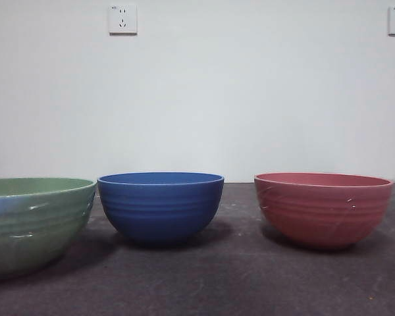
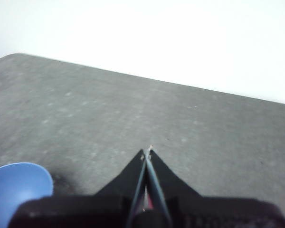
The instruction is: Pick up the green bowl on the top,put the green bowl on the left,pick up the red bowl in the middle,put the red bowl on the right
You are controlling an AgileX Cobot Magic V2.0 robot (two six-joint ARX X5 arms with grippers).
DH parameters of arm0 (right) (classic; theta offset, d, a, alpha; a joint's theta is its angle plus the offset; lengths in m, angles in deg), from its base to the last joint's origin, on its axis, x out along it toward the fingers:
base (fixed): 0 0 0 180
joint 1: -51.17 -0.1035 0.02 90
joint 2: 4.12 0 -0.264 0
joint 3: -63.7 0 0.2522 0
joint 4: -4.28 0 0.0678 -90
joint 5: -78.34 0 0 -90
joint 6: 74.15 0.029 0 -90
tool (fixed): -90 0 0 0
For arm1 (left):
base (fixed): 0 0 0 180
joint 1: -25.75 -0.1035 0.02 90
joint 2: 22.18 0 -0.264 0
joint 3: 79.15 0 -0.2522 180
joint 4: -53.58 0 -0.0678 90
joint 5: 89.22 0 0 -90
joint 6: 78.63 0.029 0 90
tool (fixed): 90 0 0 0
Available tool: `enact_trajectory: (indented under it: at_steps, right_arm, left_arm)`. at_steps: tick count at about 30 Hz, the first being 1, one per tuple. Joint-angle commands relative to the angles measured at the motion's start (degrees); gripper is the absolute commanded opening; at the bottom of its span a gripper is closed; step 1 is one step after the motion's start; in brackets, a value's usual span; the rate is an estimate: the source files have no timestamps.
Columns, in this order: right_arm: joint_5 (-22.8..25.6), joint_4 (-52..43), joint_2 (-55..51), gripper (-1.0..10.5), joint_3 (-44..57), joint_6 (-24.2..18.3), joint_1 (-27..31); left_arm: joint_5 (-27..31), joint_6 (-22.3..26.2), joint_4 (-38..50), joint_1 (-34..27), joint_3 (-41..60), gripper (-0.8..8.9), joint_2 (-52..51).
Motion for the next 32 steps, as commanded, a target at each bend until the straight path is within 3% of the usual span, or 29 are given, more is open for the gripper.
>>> enact_trajectory:
  at_steps: [1,6,8,24,27,32]
  right_arm:
    - [0.13,-3.69,-4.7,-0.2,6.62,2.93,0.68]
    - [2.14,-8.28,-10.6,-0.2,12.24,4.46,0.66]
    - [2.14,-8.61,-10.58,0.0,12.15,5.9,0.63]
    - [2.12,-5.38,-10.54,0.0,12.15,5.86,0.66]
    - [2.12,-5.14,-10.54,0.0,12.15,5.86,0.66]
    - [2.14,-5.11,-10.54,0.0,12.15,5.86,0.66]
  left_arm:
    - [0.31,-1.38,3.74,-0.13,5.92,-0.08,-4.07]
    - [1.53,-2.12,7.82,-0.13,12.72,-0.07,-9.84]
    - [1.49,-2.1,6.73,-0.13,12.72,-0.04,-9.84]
    - [1.77,-2.1,3.72,0.66,12.72,-0.04,-10.36]
    - [5.53,3.8,0.81,0.26,12.76,-0.04,-15.41]
    - [8.09,3.21,3.26,-4.15,17.16,-0.04,-26.82]
